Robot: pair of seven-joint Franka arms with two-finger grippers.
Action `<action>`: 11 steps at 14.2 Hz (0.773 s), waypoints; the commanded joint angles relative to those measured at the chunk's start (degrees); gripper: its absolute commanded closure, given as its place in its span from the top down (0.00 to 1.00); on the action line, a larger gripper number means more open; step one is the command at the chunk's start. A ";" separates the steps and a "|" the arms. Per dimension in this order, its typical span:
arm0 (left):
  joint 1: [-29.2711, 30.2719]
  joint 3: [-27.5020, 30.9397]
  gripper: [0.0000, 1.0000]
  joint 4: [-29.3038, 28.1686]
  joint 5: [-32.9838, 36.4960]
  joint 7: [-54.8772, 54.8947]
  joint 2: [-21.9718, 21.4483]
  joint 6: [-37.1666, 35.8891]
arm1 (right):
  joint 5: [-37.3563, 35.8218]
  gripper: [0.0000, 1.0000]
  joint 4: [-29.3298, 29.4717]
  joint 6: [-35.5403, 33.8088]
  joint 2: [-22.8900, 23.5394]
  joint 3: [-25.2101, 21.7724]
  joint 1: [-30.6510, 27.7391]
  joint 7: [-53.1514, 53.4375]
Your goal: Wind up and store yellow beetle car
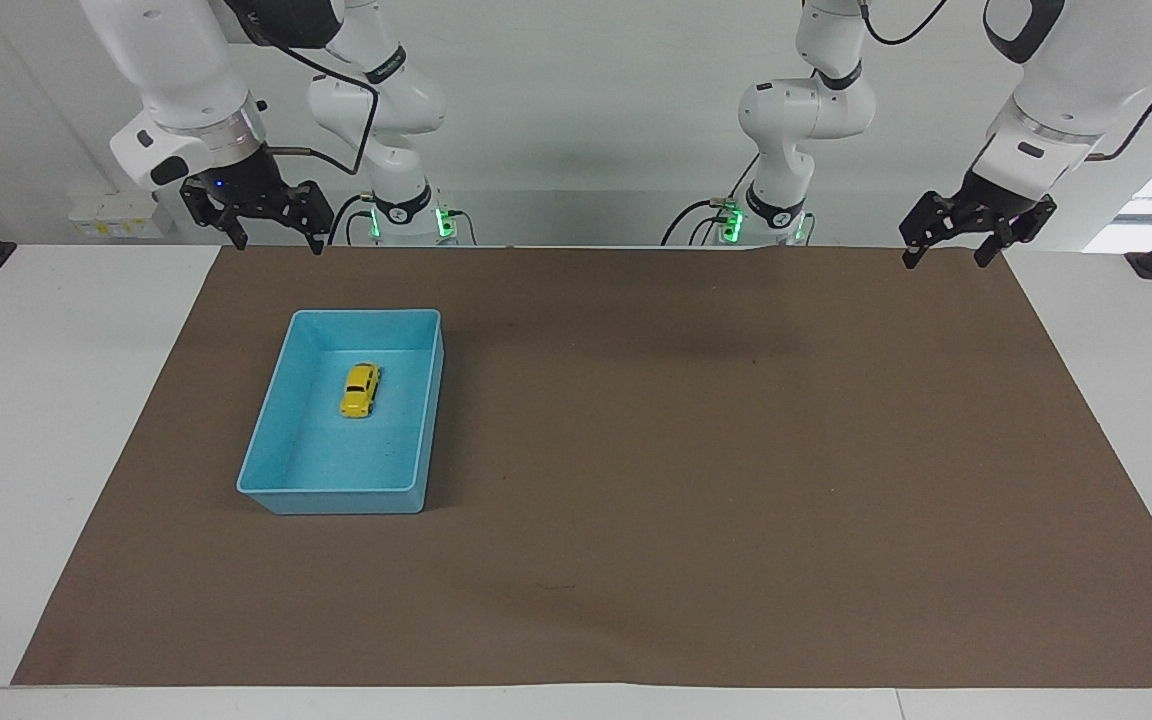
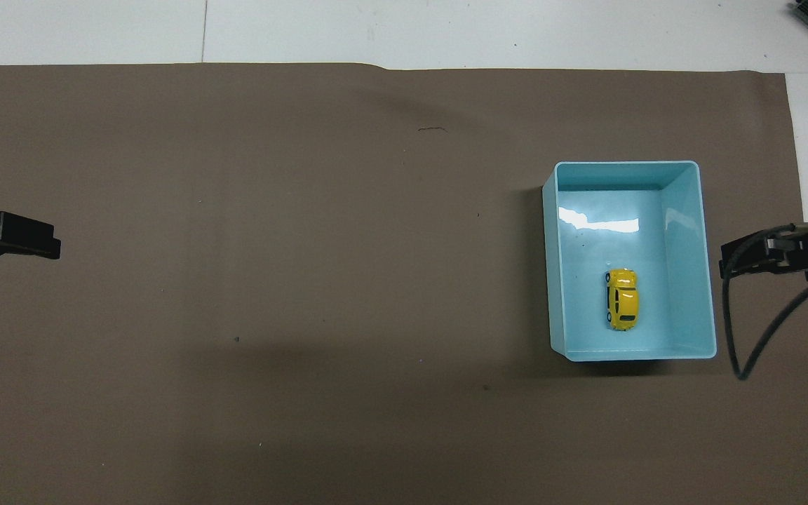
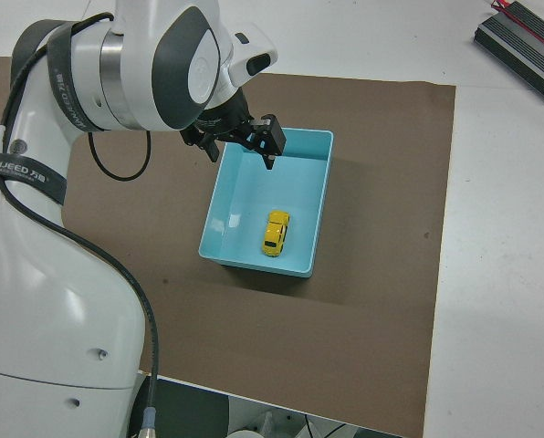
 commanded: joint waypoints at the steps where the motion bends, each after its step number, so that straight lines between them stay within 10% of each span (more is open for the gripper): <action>1: 0.70 -0.50 1.00 -0.75 1.02 -0.28 -0.98 -0.50 | 1.37 1.00 -1.30 0.33 -0.97 0.19 -0.77 -0.70; 11: 0.62 -0.50 1.00 -0.75 1.02 -0.28 -0.98 -0.50 | 1.37 1.00 -1.30 0.06 -0.97 -0.08 -0.77 -1.31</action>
